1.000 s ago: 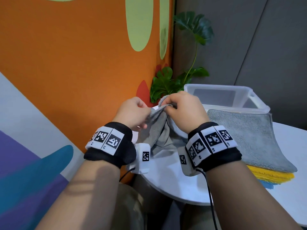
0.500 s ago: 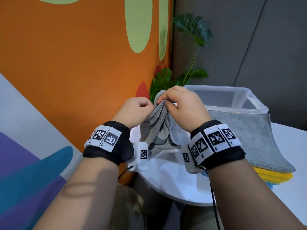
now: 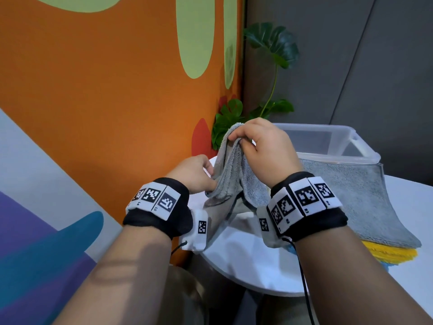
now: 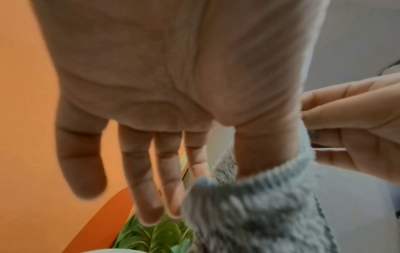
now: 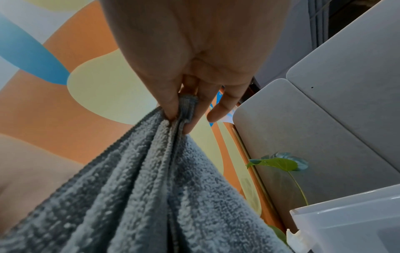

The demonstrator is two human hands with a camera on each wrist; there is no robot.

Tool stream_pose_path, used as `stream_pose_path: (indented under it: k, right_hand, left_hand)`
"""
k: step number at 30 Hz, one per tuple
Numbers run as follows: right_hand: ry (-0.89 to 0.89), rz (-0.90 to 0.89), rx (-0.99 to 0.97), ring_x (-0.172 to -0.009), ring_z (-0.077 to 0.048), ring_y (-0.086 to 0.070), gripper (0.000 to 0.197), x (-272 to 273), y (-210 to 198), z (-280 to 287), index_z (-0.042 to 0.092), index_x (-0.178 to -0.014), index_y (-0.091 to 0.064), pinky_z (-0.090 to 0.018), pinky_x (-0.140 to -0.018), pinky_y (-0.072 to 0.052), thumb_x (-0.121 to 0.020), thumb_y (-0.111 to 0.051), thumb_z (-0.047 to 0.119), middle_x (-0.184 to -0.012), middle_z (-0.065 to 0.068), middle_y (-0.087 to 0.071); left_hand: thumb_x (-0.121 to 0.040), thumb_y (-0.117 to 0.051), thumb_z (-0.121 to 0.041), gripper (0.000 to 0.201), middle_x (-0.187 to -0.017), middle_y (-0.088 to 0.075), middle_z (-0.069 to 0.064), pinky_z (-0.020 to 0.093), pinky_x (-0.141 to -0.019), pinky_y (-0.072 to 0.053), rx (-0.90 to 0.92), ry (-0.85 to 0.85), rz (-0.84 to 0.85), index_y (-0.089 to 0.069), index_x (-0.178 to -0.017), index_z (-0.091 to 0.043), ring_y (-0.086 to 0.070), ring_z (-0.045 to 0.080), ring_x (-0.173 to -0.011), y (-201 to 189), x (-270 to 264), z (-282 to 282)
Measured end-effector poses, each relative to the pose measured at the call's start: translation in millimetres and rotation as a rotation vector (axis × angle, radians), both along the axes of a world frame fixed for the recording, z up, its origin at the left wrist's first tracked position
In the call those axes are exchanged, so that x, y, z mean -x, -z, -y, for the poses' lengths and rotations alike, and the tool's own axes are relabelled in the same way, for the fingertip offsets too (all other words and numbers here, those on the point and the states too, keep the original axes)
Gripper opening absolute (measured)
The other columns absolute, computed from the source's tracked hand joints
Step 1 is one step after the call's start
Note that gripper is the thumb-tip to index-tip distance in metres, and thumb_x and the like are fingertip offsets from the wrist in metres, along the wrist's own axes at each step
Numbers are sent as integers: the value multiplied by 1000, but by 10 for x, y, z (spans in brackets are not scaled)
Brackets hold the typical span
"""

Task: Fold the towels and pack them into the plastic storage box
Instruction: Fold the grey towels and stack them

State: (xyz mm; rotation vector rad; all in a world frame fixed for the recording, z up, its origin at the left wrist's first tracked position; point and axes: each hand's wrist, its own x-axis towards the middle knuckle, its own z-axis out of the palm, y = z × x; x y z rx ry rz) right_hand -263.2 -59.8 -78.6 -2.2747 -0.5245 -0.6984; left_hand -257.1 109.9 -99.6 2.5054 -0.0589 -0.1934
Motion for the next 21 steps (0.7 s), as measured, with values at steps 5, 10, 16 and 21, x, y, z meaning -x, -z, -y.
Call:
stream_pose_path:
  k: [5,10,16,21]
  right_hand:
    - [-23,4,-25,-91,-5,-53,27,12,-9,0,20,-94,-73,-17,-81,-39,-89,-53,3,-100,5,-61]
    - [100,-23,-50,-94,-11,-55,28,-22,1,85,24,-97,-72,-25,-84,-43,-90,-52,6,-102,6,-59]
    - [267,-62,-32,-94,-16,-56,27,-54,39,141,24,-102,-71,-25,-82,-42,-93,-49,12,-103,3,-58]
    - [331,-81,-55,-99,-20,-57,27,-56,34,154,24,-104,-71,-31,-87,-45,-92,-49,14,-107,-1,-59]
  left_hand:
    - [-86,-61,-13,12,-73,-62,-4,25,-59,-43,76,13,110,-57,-83,-24,-54,13,-64,84,-39,52]
    - [-87,-64,-20,15,-69,-63,0,31,-65,-45,92,-128,247,-56,-74,-16,-58,21,-71,105,-83,-81]
    - [-80,-76,-16,41,-56,-48,5,38,-59,-45,450,-252,323,-37,-66,-17,-53,20,-50,-16,-105,-239]
    - [-87,-68,-20,26,-59,-54,3,26,-50,-42,547,-276,444,-47,-72,-20,-50,12,-36,-190,-125,-267]
